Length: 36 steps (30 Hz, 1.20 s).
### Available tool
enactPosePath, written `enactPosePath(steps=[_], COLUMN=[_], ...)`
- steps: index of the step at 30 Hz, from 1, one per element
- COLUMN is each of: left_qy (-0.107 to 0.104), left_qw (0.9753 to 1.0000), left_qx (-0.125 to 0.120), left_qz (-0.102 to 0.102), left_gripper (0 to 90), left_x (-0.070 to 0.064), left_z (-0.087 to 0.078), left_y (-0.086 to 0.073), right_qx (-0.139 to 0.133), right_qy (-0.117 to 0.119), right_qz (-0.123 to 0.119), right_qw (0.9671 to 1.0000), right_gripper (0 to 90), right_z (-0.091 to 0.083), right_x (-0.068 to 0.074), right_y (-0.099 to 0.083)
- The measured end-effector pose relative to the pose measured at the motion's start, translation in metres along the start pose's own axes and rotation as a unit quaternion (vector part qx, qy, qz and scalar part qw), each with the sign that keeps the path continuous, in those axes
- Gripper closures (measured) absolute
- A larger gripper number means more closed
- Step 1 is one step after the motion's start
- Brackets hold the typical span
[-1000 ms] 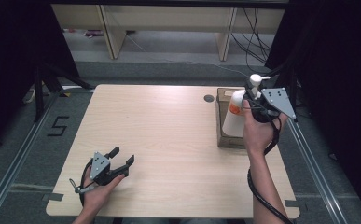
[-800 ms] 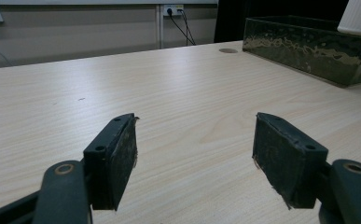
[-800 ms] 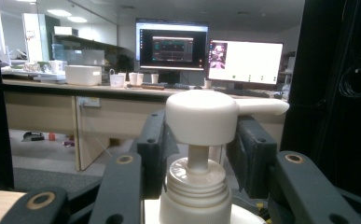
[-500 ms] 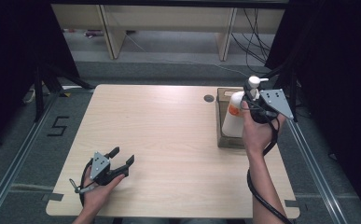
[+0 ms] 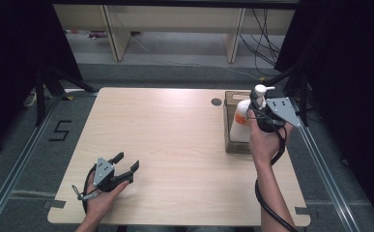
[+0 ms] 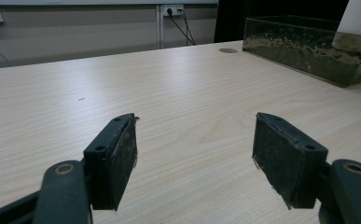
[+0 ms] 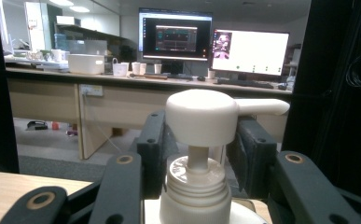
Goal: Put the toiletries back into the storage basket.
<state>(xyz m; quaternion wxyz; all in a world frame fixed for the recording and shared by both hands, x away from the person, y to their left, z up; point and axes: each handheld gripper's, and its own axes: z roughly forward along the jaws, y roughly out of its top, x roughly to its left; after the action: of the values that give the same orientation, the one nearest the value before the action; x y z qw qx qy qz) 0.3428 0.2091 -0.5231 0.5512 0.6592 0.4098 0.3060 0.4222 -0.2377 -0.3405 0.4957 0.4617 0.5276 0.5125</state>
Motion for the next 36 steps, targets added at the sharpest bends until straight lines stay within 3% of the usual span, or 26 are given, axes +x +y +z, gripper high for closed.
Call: enactPosePath(steps=[4,5,9,16,19,20,23,24,25,27,29,36], left_qy=[0.0,0.0,0.0,0.0,0.0,-0.002,-0.003,-0.003,0.0,0.0,0.0,0.0], left_qw=[1.0,1.0,1.0,1.0,1.0,1.0,1.0,1.0,1.0,1.0,1.0,1.0], left_qx=[0.0,0.0,0.0,0.001,0.001,-0.005,-0.006,-0.006,0.001,0.001,0.0,0.0], left_qz=[0.0,0.0,0.0,0.001,0.001,-0.001,0.0,0.0,0.0,0.0,0.0,0.0], left_gripper=[29.9,29.9,29.9,30.0,30.0,30.0,30.0,30.0,30.0,30.0,30.0,30.0], left_x=[0.0,0.0,0.0,0.0,0.0,0.0,-0.001,-0.001,-0.001,-0.001,-0.001,-0.001], left_z=[0.0,0.0,0.0,0.0,0.0,0.001,0.001,0.001,0.0,0.0,0.0,0.0], left_y=[0.0,0.0,0.0,0.0,0.0,0.0,0.0,0.0,0.0,0.0,0.0,0.0], right_qx=[-0.003,0.005,0.01,0.023,0.021,0.028,0.025,0.025,0.033,0.033,0.038,0.042], right_qy=[0.002,0.005,0.002,0.003,0.001,0.004,0.005,0.005,0.004,0.002,0.003,0.007], right_qz=[-0.01,0.003,-0.009,-0.001,-0.011,-0.002,-0.018,-0.018,0.001,-0.011,-0.003,-0.009], right_qw=[0.9999,1.0,0.9999,0.9997,0.9997,0.9996,0.9995,0.9995,0.9994,0.9994,0.9993,0.9991], right_gripper=[60.4,60.4,60.4,60.4,60.4,60.4,60.4,60.4,60.4,60.4,60.4,60.4], right_z=[0.001,0.0,0.0,-0.001,-0.002,-0.002,-0.002,-0.002,-0.003,-0.003,-0.003,-0.004], right_x=[-0.001,0.001,-0.001,-0.001,-0.002,-0.001,-0.003,-0.003,0.0,-0.001,0.001,0.001], right_y=[-0.003,-0.005,-0.011,-0.019,-0.022,-0.023,-0.027,-0.027,-0.028,-0.031,-0.033,-0.035])
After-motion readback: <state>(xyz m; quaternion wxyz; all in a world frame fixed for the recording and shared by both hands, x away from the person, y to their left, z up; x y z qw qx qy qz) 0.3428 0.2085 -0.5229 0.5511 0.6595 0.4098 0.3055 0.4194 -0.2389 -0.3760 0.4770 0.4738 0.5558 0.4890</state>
